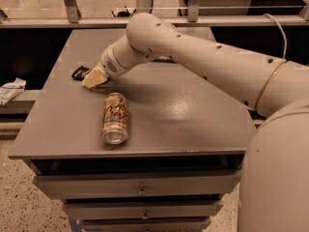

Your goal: Pick rxbar chocolate

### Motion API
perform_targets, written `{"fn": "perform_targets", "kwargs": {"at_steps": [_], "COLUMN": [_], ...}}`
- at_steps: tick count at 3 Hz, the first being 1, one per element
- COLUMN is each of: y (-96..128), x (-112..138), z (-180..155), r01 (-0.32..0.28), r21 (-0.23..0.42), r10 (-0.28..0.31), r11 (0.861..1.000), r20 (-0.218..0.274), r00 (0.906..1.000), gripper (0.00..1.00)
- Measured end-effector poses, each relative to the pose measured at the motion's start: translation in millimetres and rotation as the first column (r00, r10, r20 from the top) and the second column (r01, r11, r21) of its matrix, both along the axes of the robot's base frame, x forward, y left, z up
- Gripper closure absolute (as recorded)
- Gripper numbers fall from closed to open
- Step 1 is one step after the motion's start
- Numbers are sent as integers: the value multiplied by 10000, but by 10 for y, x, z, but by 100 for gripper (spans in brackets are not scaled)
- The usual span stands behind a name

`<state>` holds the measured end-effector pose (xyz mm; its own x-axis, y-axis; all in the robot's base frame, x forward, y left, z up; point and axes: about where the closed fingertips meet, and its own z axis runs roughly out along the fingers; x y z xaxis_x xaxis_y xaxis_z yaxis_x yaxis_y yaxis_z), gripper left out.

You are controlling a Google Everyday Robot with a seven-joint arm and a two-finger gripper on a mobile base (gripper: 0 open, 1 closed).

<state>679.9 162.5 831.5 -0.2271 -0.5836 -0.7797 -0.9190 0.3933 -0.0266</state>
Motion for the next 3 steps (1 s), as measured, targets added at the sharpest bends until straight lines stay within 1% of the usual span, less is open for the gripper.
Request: {"fn": "perform_targets", "kwargs": {"at_steps": [1, 2, 3], "y": [-38, -19, 20], "x": [30, 33, -32], "z": [223, 615, 815], "r01": [102, 10, -113], "r21": [379, 1595, 2501], "r10": [-98, 73, 334], "r11": [9992, 9872, 9682], "r20": [-90, -514, -843], "r00": [9999, 9987, 9959], "gripper": [99, 100, 100]}}
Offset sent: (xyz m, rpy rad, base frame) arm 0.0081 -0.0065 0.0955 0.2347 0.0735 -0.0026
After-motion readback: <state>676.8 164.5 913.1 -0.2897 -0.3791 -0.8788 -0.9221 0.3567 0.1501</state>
